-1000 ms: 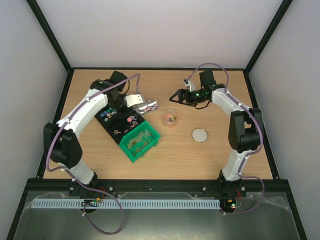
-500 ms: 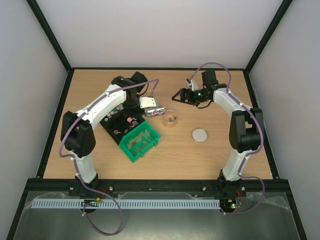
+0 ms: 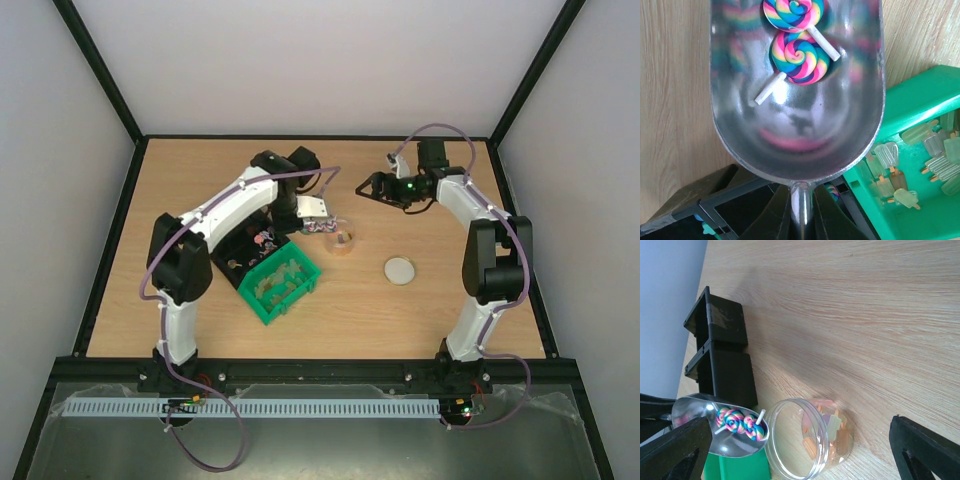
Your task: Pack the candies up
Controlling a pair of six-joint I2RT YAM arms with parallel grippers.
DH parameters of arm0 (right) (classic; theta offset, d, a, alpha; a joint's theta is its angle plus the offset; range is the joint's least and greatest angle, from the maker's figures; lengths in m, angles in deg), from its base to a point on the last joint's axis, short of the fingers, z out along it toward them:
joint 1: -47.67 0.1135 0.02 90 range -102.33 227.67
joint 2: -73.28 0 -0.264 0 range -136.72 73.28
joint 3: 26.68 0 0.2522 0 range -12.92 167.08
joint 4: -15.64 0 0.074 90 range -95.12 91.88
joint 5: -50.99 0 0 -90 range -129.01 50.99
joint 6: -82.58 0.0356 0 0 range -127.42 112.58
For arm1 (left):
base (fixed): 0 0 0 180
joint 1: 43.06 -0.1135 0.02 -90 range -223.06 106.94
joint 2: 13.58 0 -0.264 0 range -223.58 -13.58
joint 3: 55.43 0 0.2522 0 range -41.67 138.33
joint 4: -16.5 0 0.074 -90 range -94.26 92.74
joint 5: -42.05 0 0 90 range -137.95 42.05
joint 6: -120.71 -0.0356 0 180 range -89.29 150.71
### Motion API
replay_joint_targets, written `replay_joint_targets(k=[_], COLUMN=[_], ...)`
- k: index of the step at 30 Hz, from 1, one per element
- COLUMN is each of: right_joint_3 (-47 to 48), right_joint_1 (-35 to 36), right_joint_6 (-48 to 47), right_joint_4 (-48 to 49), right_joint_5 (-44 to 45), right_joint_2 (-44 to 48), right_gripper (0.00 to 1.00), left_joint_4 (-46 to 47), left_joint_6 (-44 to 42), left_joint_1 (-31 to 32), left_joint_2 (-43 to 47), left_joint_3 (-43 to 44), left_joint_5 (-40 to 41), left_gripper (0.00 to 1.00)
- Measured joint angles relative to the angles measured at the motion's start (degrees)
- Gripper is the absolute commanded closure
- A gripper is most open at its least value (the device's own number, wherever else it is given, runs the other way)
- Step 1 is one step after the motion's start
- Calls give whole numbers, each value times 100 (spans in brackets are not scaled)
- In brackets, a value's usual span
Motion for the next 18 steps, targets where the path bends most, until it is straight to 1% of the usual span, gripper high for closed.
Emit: replay_joint_targets(k=[18], right_joint_3=[0], right_joint_1=[-76], right_joint_6=[59], right_joint_4=[17], right_joint_5=[-17], right_joint_2=[0], right_gripper=[2], left_joint_4=[-149], left_joint_6=[111], left_joint_1=[546], left_joint_2=[-328], left_joint_3=[225], left_joint_5=[1246], left_gripper=[98])
